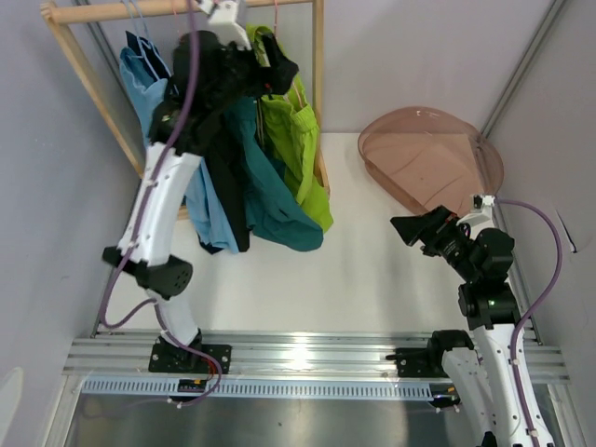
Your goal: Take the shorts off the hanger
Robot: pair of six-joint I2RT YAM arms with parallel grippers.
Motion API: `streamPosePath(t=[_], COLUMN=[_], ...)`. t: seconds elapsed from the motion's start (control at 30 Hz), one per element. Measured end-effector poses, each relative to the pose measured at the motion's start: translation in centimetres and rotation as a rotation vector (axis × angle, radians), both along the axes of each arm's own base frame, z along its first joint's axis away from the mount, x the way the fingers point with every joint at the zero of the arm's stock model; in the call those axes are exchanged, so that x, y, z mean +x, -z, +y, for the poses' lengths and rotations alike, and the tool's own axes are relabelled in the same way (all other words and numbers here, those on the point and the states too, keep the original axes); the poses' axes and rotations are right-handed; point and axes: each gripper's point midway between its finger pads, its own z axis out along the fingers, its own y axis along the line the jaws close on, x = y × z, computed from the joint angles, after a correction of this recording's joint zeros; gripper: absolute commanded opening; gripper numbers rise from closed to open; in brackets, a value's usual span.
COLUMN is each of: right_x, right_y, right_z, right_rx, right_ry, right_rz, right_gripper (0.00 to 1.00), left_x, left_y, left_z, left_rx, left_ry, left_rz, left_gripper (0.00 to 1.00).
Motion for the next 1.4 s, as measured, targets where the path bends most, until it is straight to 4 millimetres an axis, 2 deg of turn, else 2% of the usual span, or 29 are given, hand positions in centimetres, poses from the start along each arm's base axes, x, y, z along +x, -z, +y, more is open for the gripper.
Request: streamPosePath(t=[0.13,0.23,0.33,0.57,0.73,0.8,0.83,0.87,0.93,0.97,1.03,1.07,1.1,1.4], right_x=[-0.1,-0.3,-0.5,-0.7,-0.8,-0.8,-0.8,-0.8,-0.8,-0.8,-0.8,-0.8,-0.8,-0.9], right_y=[0.4,0.8,1.2,1.2,1.6,1.6,1.6,1.6,1.6,1.6,1.6,1.6,1.6,1.6], right_z=[-0.1,-0.2,-0.3,-0.3,-0.4,-0.4,-0.4,-0.4,-0.4,-0.4,-0.4,-0.4,-0.4,-0.3], right_rx=[-0.035,-0.061,-0.080,-0.110,-0.118,-0.118,-0.118,-0.118,-0.118,-0.118,-0.118,-0.118,-0.118,-0.102], right_ry=[-0.006,-0.011,-0.015,-0.023,-0.025,-0.025,-0.025,-0.025,-0.025,-0.025,-0.025,-0.025,-0.025,-0.023], right_rz=[-0.007,-0.004,0.004,0.004,0.016,0.017,0.017,0.017,0.016,0.016,0.017,0.017,0.017,0.004], right_gripper=[0.99,0.99,0.99,0.99,0.99,0.99,0.99,0.99,0.99,0.99,0.99,0.99,0.99,0.99], left_x=[5.0,7.1,8.0,9.6,11.2,11.8,12.1,12.4,12.8,12.9,12.9,12.9,12.9,12.6], left_y=[6.4,9.2,9.7,8.0,8.9,9.7,10.1,10.6,11.3,11.5,11.7,11.8,11.8,11.6], left_z=[-2.5,-3.2,-3.1,-2.6,-3.1,-3.3,-3.5,-3.6,-3.8,-3.9,-4.0,-3.9,-3.9,-3.3], left_rx=[0.050,0.068,0.069,0.032,0.025,0.029,0.031,0.033,0.032,0.033,0.021,0.021,0.015,0.022], left_ry=[-0.019,-0.046,-0.077,-0.145,-0.162,-0.165,-0.165,-0.165,-0.166,-0.166,-0.173,-0.175,-0.178,-0.202], left_rz=[0.114,0.154,0.151,0.073,0.060,0.068,0.072,0.078,0.090,0.092,0.100,0.105,0.109,0.115], left_gripper=[0.92,0.92,0.92,0.87,0.83,0.77,0.69,0.57,0.42,0.29,0.16,0.05,0.01,0.00])
